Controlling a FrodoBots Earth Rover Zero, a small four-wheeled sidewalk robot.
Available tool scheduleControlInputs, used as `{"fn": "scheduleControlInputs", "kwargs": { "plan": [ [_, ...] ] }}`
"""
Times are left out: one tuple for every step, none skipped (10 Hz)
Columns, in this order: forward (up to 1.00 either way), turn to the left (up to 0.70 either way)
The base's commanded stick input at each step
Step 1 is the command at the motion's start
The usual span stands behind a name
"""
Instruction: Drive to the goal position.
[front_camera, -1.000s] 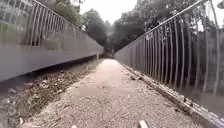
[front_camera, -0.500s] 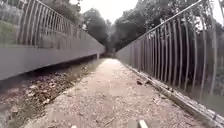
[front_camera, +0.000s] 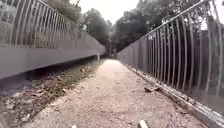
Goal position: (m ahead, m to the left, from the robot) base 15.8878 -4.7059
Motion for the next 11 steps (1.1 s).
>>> {"fn": "scheduleControlInputs", "kwargs": {
  "plan": [
    [1.00,-0.30],
    [1.00,-0.10],
    [1.00,-0.02],
    [1.00,-0.16],
    [1.00,-0.34],
    [1.00,-0.23],
    [1.00,-0.05],
    [1.00,0.00],
    [1.00,0.00],
    [1.00,0.00],
    [1.00,0.00]
  ]
}}
